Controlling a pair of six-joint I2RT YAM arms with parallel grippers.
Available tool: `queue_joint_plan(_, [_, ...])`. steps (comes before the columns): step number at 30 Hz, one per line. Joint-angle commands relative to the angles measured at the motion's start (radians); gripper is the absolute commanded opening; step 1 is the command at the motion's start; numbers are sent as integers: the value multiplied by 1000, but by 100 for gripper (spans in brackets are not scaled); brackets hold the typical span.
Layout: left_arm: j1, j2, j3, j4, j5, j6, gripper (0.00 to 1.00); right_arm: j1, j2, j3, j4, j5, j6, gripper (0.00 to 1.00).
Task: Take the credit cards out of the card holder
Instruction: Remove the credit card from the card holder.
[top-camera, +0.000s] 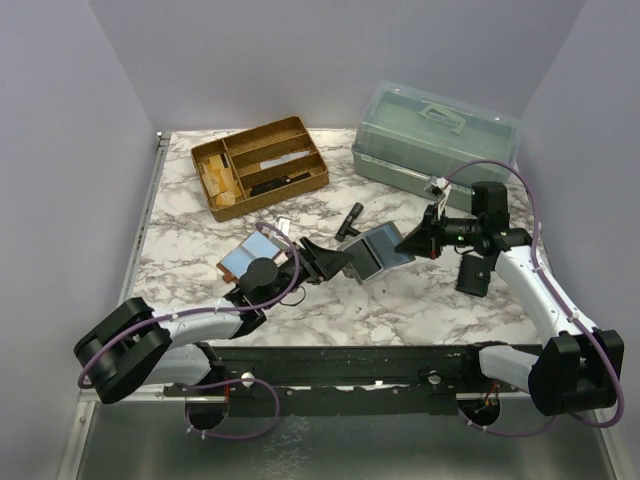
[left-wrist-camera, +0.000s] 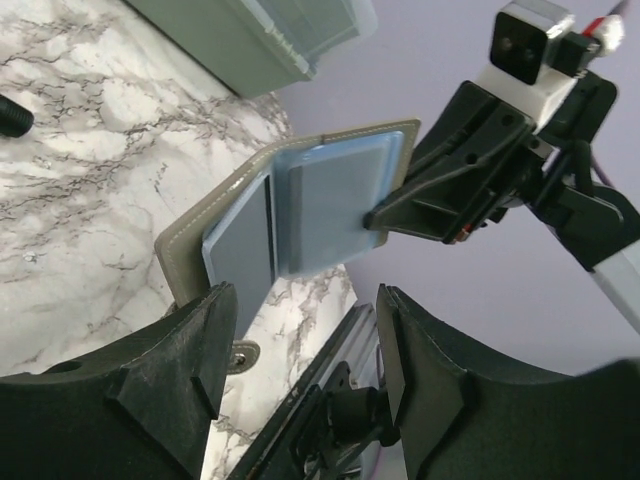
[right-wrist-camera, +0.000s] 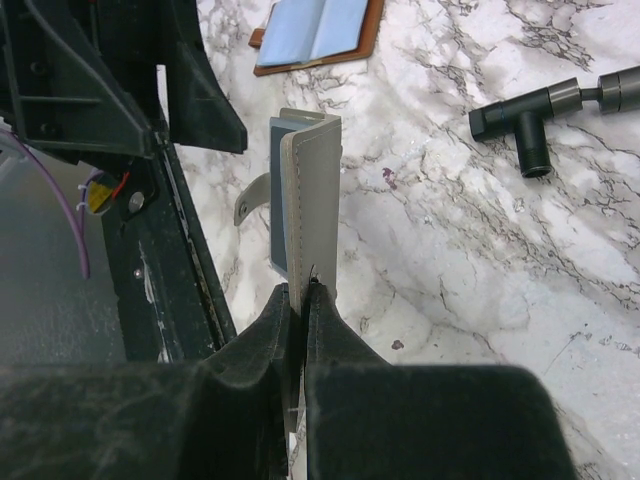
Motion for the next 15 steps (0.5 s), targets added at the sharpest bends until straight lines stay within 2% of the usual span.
queue_joint_plan(1, [4, 69, 58, -33, -9, -1, 62, -7, -7, -15, 27, -35, 12, 0])
queue_joint_plan(6, [3, 88, 79, -66, -38, 0, 59, -8, -2, -13, 27, -41, 11, 0])
queue_joint_plan(15, [3, 85, 141, -263, -80, -5, 61, -8, 6, -12, 30, -44, 10, 0])
